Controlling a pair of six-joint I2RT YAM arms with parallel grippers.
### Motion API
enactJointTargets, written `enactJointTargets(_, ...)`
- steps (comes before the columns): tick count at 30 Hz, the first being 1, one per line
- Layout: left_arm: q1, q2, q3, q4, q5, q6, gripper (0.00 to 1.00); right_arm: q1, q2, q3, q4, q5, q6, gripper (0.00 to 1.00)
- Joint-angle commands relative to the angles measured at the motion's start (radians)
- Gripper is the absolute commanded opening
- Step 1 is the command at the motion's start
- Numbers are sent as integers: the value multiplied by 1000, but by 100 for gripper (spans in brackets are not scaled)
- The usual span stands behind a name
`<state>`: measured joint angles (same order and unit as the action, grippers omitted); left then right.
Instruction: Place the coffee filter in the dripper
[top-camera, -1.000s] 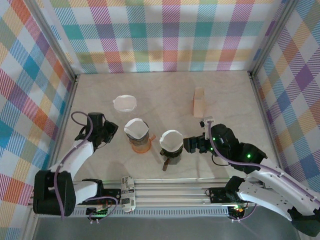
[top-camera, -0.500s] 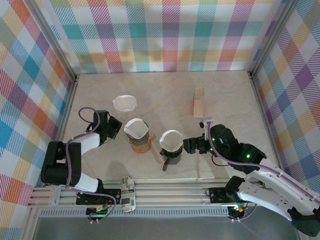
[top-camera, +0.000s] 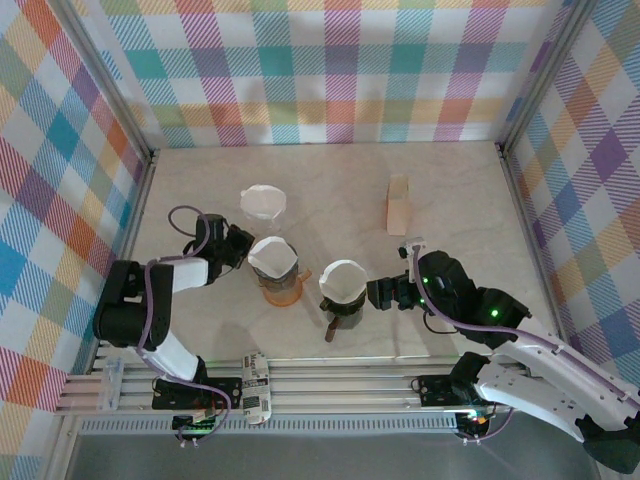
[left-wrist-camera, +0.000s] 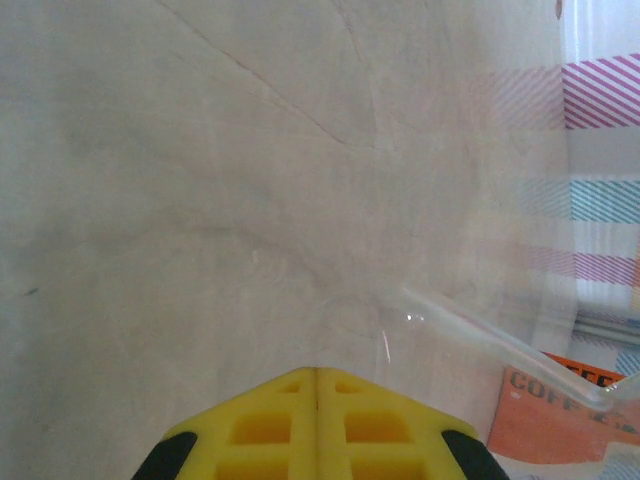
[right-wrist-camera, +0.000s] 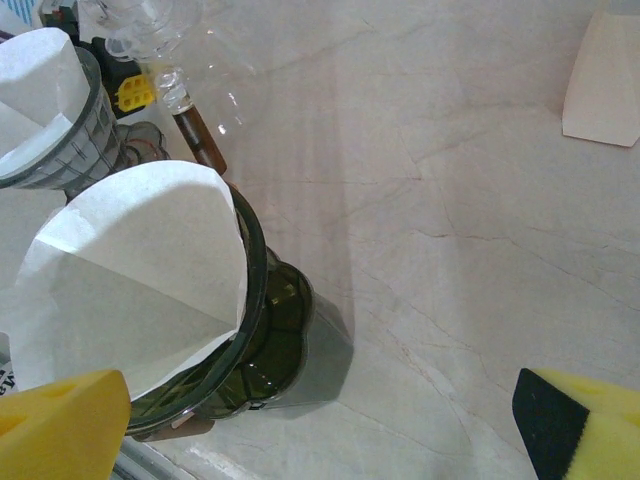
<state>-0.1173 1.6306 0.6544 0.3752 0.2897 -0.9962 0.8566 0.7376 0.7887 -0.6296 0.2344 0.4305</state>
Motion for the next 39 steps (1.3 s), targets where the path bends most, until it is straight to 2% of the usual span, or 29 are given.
enactJointTargets(1,-30,47,47,69,47,4,0,-2,-14,-12,-12,5,2,99)
enactJointTargets(12,-77,234,204,159,230,25,0,-2,-18,-9,-19,22,22,99)
enactJointTargets(19,-78,243,241,92,210,41,0,-2,2,-5,-12,13,37,99)
enactJointTargets(24,-42,115,179,-1,79,65,0,-2,4,4,-8,25,34,99)
enactJointTargets(30,3,-103,124,-212,-92,124,10,-2,20,18,-40,120,37,99)
enactJointTargets(33,7,-227,123,-353,-198,154,24,-2,22,5,-11,127,37,99)
enactJointTargets(37,-28,-389,192,-628,-478,257,54,-2,32,-7,4,181,20,99)
enactJointTargets(39,-40,-437,214,-726,-599,290,64,-2,37,-16,14,199,9,99)
